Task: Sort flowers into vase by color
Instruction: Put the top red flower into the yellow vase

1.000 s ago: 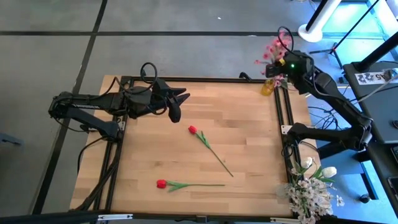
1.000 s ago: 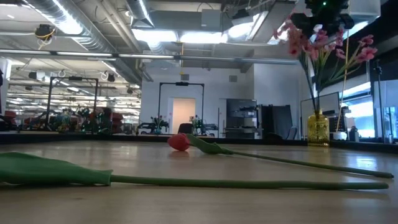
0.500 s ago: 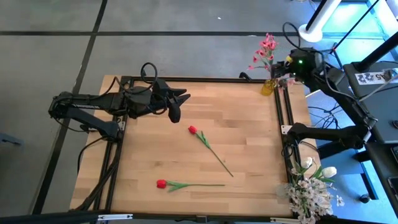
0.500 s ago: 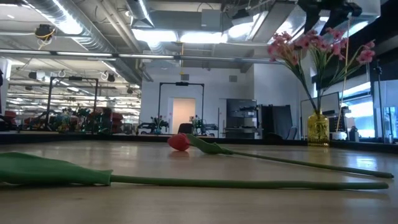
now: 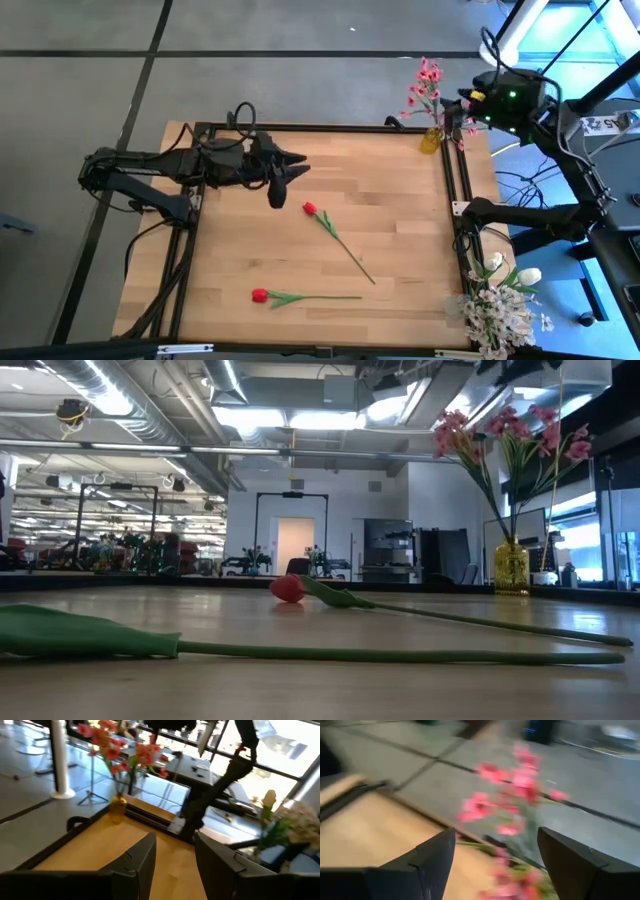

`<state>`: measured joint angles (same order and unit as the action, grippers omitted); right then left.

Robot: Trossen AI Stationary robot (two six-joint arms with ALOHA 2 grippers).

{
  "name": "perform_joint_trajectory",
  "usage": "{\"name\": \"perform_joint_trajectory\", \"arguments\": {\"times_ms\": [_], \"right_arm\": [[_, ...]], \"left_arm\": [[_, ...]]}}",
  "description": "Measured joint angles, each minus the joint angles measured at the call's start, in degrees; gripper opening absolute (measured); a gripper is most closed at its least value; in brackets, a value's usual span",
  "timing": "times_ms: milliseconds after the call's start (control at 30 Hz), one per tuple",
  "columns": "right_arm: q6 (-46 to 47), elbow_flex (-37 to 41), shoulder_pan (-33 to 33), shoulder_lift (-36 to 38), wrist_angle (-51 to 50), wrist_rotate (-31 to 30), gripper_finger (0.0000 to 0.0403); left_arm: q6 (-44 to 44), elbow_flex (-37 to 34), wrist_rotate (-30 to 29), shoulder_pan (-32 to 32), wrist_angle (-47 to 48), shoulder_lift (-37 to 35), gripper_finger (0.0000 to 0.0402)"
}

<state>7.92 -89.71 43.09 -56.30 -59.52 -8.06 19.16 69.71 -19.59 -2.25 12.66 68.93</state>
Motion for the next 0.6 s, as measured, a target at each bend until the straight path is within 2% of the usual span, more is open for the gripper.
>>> {"name": "perform_joint_trajectory", "arguments": {"times_ms": [100, 200, 400, 600], "right_arm": [[-2.2, -0.6, -1.0, 0.5, 1.9, 11.1, 0.0282], [-0.6, -0.6, -6.2, 0.1, 2.5, 19.7, 0.0282], [0.7, -0.5, -18.8, -1.1, 3.5, 20.1, 0.0282], [2.3, -0.5, -31.3, -5.9, 6.4, 20.5, 0.0282]], "left_arm": [[-0.2, 0.0, 1.1, -1.2, -0.2, 0.5, 0.0131], [-0.2, 0.0, 1.1, -2.7, -1.3, 1.4, 0.0131], [0.7, 0.0, 1.1, -5.1, -3.9, 4.7, 0.0131], [5.8, 0.0, 0.3, -7.0, -4.9, 6.3, 0.0131]]}}
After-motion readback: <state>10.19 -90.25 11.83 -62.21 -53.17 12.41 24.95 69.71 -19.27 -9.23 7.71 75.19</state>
